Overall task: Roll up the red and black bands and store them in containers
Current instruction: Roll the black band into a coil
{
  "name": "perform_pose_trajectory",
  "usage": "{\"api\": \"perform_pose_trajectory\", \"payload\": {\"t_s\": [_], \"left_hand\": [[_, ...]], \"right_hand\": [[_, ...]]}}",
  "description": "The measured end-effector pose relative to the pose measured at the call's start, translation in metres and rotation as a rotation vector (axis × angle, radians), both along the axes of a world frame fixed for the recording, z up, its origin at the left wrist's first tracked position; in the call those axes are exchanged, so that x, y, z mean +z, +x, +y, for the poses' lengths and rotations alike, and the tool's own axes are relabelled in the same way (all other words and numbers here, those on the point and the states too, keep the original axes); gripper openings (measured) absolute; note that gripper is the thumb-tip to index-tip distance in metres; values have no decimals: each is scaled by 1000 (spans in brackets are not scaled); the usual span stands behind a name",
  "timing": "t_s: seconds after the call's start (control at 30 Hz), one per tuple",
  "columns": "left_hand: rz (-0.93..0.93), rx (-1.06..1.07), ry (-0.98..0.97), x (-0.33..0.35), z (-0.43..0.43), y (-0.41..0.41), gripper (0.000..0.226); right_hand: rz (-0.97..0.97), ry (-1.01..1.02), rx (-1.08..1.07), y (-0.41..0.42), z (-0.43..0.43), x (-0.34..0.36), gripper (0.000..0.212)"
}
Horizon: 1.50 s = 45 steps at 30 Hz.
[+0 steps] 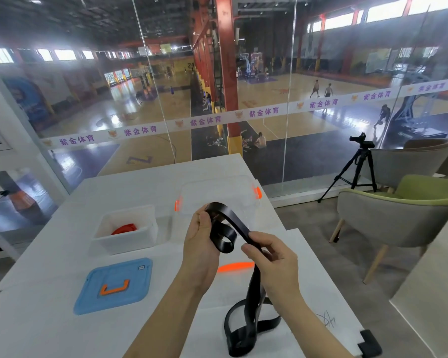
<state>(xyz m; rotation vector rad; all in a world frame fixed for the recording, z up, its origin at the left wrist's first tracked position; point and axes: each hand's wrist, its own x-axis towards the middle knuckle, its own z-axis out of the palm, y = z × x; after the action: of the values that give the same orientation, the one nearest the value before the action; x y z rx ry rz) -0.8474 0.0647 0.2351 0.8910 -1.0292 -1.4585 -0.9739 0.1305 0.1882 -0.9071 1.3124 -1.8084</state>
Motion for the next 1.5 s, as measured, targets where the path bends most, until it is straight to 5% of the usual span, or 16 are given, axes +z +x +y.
{"api": "perform_pose_trajectory", "payload": {"t_s": [0.37,0.6,0.73,0.83,1.03,1.27,1.5], "left_hand": [[228,-18,131,0,0,-14,51],[220,-131,125,-5,2,-12,49],[47,-115,-25,-15,-4,0,34],[-387,-63,-292,-13,-12,13,31],[-774,-304,-505,4,-15,21,18],[-782,-374,-408,8,-13,20,17],[-548,-242,-404,5,-11,16,30]], "right_hand": [[-61,-25,10,6,-3,-2,29],[-69,-54,-21,6,-5,-1,21],[-36,-74,-54,-9,-8,3,25],[45,-62,-30,-21,-10,2,28],[244,-19,71,-32,-13,4,29],[437,-138,113,-39,-11,10,37],[151,-118,71,-30,-15,4,31]]}}
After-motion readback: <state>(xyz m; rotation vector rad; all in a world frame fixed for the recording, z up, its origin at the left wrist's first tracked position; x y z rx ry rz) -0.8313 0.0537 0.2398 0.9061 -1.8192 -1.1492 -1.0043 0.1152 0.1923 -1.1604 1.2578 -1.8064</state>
